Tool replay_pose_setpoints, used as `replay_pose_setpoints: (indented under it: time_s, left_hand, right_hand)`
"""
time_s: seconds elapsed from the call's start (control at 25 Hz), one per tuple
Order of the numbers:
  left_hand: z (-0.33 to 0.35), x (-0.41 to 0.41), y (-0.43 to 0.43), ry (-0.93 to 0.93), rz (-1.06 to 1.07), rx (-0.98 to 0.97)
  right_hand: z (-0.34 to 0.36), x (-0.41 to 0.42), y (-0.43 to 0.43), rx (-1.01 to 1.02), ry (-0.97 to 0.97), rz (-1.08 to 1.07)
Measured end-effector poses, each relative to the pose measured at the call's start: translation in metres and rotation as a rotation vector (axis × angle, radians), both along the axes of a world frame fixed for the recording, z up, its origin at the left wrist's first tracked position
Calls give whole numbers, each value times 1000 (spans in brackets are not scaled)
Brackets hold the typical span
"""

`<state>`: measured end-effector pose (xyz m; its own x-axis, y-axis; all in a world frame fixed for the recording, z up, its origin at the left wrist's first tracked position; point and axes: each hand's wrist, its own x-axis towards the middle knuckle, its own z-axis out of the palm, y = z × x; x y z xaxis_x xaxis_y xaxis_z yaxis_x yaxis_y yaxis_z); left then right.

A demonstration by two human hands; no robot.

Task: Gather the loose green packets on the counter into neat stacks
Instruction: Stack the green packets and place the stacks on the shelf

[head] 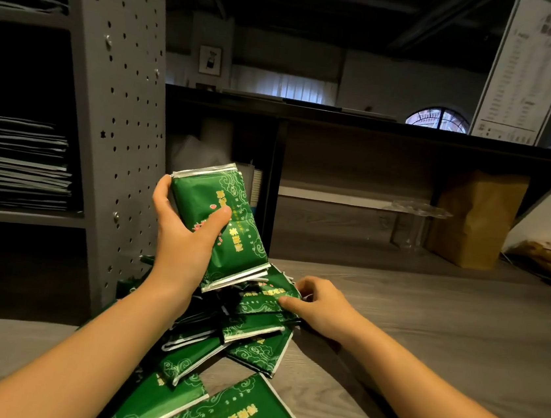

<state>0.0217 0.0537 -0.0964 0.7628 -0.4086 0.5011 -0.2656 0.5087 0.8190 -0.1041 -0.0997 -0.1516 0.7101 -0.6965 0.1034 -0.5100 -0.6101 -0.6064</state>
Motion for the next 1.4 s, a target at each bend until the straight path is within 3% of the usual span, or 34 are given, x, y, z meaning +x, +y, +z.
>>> replay_pose_setpoints:
  time_s: [0.28,0.4,0.52,0.72,0.84,0.96,1.16,1.4]
  left_hand:
    - [-2,-3,-1,6,-52,33]
    - [-3,-5,-1,14,-78,47]
    - [-3,-9,-1,10,-81,63]
    - [-2,-10,-1,56,-66,102]
    - [-1,-12,-1,96,-68,110]
    - [-2,-15,-1,123,-74,119]
    - [-1,-17,-2,149,-29,136]
    - [-5,-18,-2,51,44,218]
  right_hand:
    - [23,-20,-12,175,-432,-10]
    - [38,-36,-16,268,-379,117]
    - [49,-48,-20,261,-447,76]
    - [59,-49,-15,401,-787,-39]
    - [65,-42,4,545,-1021,49]
    - [61,-29,31,520,-1003,188]
    - [48,-13,56,396,-916,208]
    - [49,-14,52,609,-1044,183]
